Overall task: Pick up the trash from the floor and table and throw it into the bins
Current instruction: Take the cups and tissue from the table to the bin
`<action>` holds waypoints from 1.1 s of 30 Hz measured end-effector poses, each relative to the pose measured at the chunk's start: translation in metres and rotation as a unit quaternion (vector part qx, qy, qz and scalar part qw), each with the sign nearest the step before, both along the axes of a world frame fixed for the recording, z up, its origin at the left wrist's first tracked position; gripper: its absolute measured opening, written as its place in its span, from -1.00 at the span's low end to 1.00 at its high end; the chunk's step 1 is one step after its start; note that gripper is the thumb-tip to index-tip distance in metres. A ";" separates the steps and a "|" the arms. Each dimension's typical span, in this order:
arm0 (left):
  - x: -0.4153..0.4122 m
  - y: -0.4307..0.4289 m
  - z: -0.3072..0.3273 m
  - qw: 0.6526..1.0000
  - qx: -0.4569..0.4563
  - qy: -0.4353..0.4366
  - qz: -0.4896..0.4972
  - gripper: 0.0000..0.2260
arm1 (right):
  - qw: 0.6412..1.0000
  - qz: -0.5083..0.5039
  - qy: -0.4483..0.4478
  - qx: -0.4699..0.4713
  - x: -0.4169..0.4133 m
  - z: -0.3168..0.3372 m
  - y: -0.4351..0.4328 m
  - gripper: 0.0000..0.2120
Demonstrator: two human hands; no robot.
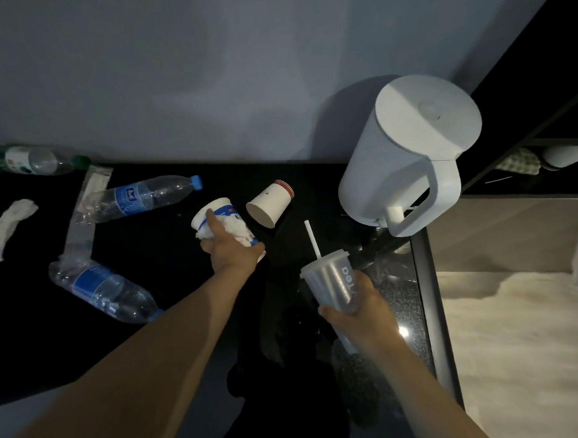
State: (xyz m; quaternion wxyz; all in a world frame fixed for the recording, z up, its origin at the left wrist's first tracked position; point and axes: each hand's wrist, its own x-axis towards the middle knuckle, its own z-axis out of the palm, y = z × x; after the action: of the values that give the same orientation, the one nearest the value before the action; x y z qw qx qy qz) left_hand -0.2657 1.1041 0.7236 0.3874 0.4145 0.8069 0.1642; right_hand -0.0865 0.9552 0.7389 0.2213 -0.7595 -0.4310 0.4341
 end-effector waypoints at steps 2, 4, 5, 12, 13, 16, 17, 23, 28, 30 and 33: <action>-0.008 -0.001 0.002 1.000 -0.009 0.010 -0.014 0.05 | 1.000 0.003 -0.011 -0.003 -0.003 0.002 -0.001 -0.36; -0.024 -0.007 0.003 1.000 -0.004 -0.001 -0.028 0.04 | 0.999 0.009 -0.029 -0.011 -0.007 0.005 -0.003 -0.33; -0.033 -0.012 0.004 0.999 0.003 -0.017 -0.028 0.02 | 0.999 0.010 -0.035 -0.013 -0.010 0.006 -0.004 -0.33; -0.099 -0.056 0.029 0.981 0.054 -0.188 -0.003 -0.43 | 0.999 -0.018 -0.029 0.005 -0.044 0.026 -0.021 -0.34; -0.108 -0.062 0.035 0.978 0.056 -0.201 -0.007 -0.48 | 0.999 -0.024 -0.027 0.011 -0.051 0.030 -0.024 -0.34; -0.137 -0.077 0.060 0.967 0.088 -0.237 -0.030 -0.57 | 0.999 -0.039 -0.021 0.028 -0.075 0.044 -0.037 -0.36; -0.146 -0.082 0.069 0.964 0.098 -0.243 -0.041 -0.57 | 0.998 -0.046 -0.017 0.034 -0.084 0.049 -0.041 -0.37; -0.199 -0.111 0.124 0.941 0.140 -0.304 -0.053 -0.54 | 0.993 -0.085 -0.009 0.086 -0.136 0.087 -0.075 -0.42; -0.224 -0.146 0.157 0.907 0.168 -0.367 -0.120 -0.62 | 0.978 -0.153 -0.005 0.144 -0.167 0.118 -0.117 -0.43; -0.225 -0.154 0.168 0.897 0.179 -0.374 -0.156 -0.59 | 0.972 -0.175 -0.008 0.157 -0.173 0.131 -0.133 -0.42; -0.216 -0.165 0.188 0.878 0.202 -0.375 -0.218 -0.51 | 0.962 -0.209 -0.030 0.176 -0.173 0.148 -0.156 -0.40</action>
State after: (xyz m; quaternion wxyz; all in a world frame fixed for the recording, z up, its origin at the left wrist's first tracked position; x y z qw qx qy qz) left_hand -0.4821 0.9395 0.9121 0.5950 0.5564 0.4398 0.3782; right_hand -0.2590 0.7988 0.8873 0.4238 -0.7946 -0.3390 0.2723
